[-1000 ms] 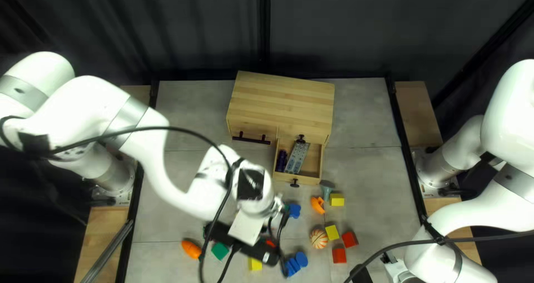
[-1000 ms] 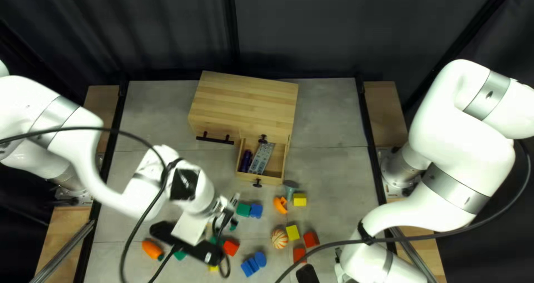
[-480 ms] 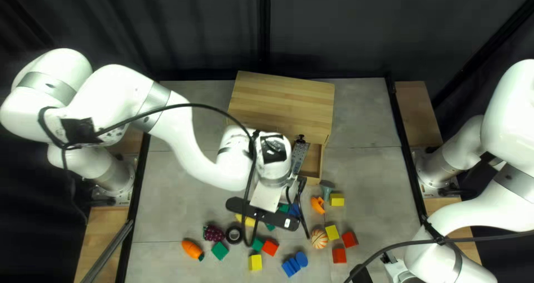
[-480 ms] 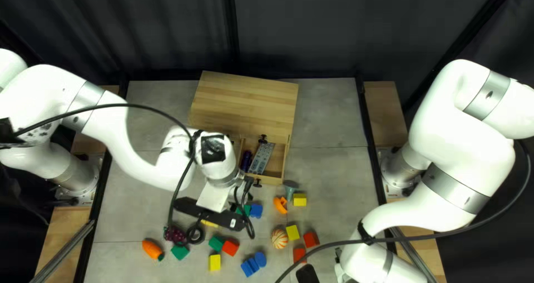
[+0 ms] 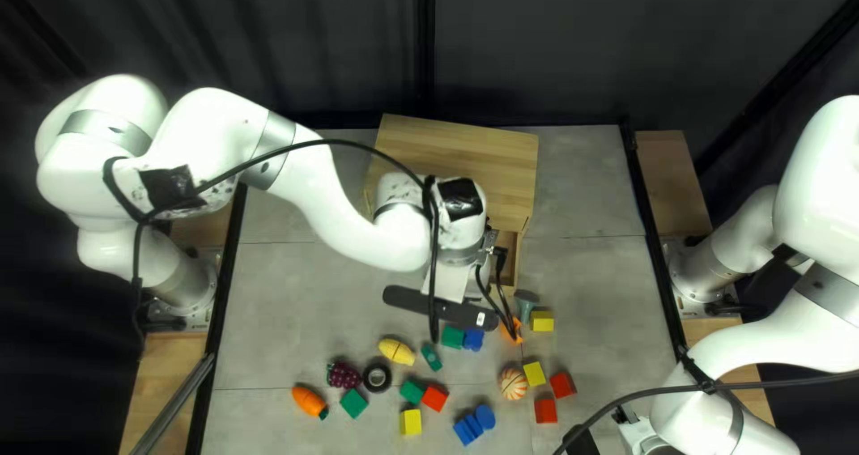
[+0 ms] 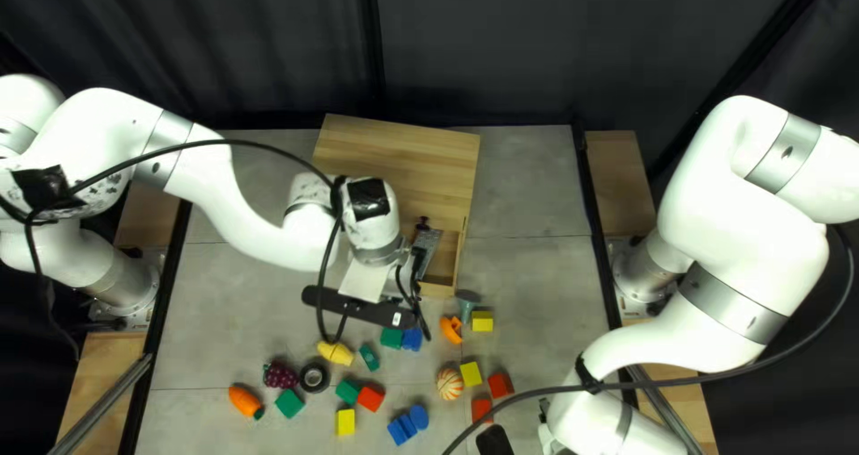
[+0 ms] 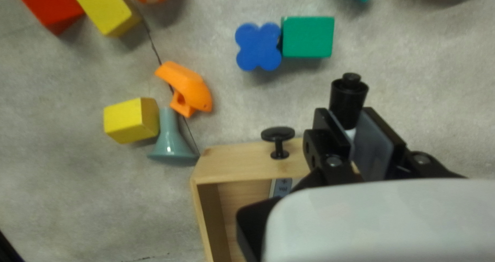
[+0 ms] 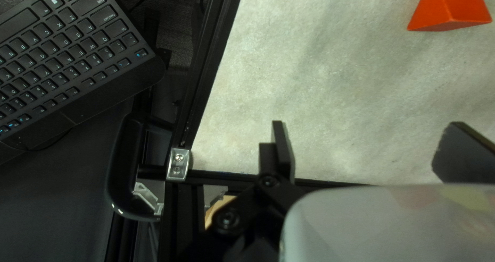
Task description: Open drawers and place objects into drawer and close
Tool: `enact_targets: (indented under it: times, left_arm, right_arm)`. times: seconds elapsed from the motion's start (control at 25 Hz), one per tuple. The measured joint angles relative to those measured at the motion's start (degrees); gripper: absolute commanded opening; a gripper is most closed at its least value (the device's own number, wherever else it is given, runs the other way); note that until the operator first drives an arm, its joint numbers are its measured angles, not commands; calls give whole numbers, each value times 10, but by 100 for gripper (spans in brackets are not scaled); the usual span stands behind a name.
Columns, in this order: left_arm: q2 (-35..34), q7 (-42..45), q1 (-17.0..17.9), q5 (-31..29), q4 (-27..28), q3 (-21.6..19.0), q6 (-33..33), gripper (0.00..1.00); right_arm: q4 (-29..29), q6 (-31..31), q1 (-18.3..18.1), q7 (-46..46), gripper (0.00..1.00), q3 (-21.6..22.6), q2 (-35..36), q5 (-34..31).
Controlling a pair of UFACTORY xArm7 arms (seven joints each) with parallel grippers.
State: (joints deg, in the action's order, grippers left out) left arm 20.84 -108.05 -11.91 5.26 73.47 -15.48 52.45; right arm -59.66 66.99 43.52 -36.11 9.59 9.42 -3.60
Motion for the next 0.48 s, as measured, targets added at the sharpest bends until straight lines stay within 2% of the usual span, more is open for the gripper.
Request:
enact_targets:
  times: [0.48]
  left_arm:
    - [28, -28, -23, 9, 23, 9, 10, 0]
  right_arm:
    - [0, 0, 0, 0, 100, 0, 0, 0]
